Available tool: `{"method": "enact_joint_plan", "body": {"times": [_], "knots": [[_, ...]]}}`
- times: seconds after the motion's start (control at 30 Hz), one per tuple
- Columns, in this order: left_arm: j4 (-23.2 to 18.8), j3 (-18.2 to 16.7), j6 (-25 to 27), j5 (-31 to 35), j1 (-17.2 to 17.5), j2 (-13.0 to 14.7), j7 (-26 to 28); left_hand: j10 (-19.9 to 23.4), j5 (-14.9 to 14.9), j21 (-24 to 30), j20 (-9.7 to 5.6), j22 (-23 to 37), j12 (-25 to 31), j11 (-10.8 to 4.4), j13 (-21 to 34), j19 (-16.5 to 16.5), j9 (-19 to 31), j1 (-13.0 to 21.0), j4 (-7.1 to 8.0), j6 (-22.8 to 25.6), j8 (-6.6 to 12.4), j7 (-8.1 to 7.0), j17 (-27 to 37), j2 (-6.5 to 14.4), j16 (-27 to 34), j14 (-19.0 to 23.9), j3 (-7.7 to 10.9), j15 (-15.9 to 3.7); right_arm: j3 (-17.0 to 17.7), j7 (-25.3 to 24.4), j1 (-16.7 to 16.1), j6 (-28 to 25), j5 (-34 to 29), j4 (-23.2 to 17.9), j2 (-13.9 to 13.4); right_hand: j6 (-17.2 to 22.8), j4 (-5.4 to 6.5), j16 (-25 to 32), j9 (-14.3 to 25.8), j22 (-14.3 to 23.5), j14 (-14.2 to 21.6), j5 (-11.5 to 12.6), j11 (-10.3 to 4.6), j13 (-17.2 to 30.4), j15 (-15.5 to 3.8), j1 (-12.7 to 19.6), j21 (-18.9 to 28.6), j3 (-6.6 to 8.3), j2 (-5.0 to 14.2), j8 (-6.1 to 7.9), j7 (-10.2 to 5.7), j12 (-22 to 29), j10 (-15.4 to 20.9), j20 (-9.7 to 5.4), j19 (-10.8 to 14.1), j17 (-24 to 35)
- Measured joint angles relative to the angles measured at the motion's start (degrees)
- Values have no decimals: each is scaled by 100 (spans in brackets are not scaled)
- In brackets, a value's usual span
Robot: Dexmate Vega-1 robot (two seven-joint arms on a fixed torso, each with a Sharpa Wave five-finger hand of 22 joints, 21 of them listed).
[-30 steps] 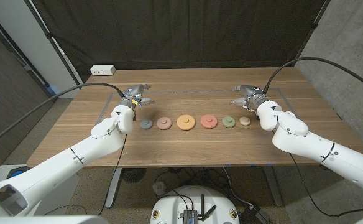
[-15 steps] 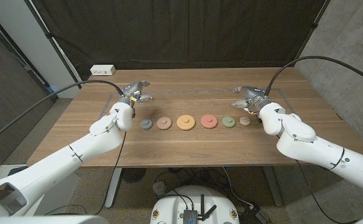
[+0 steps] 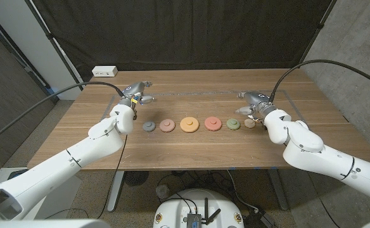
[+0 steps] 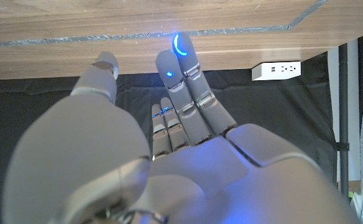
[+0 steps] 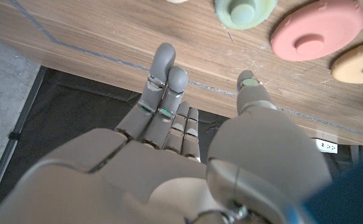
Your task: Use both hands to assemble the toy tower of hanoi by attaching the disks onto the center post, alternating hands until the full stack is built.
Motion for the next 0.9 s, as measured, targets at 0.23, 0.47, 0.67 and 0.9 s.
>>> {"method": "enact_joint_plan", "body": {"times": [0.23, 0.47, 0.67, 0.9], "knots": [[-3, 0, -16, 14, 7, -62, 74, 4, 0, 44, 0, -26, -8, 4, 7, 0, 0, 0, 6, 0, 0, 0, -18, 0, 25, 0, -6, 0, 74, 47, -147, 15, -27, -80, -94, -138, 17, 0, 12, -42, -51, 0, 20, 0, 31, 0, 21, -30, 0, -37, 22, 0, -61, 31, -31, -52], [13, 6, -22, 26, 8, -108, 108, 36, 0, 78, 0, -52, -28, -27, 7, 0, 0, 0, 16, 0, 0, 0, -27, 0, 47, 0, -16, 0, 129, 74, -266, 42, -28, -117, -146, -138, 23, -27, 38, -68, -91, 0, 0, 1, 31, -1, 44, -71, -1, -37, 22, 1, -81, 46, -87, -140], [56, 38, -55, 32, -33, -153, 116, 36, 0, 87, 0, -79, -28, -27, 7, 0, 0, 0, 1, 0, 0, 0, -27, 0, 47, 0, -31, 0, 151, 104, -347, 55, -18, -122, -165, -138, 23, -26, 38, -94, -163, 0, 30, 1, 40, -61, 44, -71, -61, -37, 22, 1, -112, 50, -91, -195], [76, 40, -107, 32, -39, -166, 138, 66, 0, 117, 0, -97, -28, 4, 6, 0, 0, -24, 17, 31, 1, 30, -43, 24, 47, 0, -48, 0, 95, 214, -346, -12, -85, -143, -162, -114, 24, -25, 31, -139, -163, 0, 30, -28, 40, -60, 88, -118, -60, -9, 43, 2, -112, 51, -91, -223]]}}
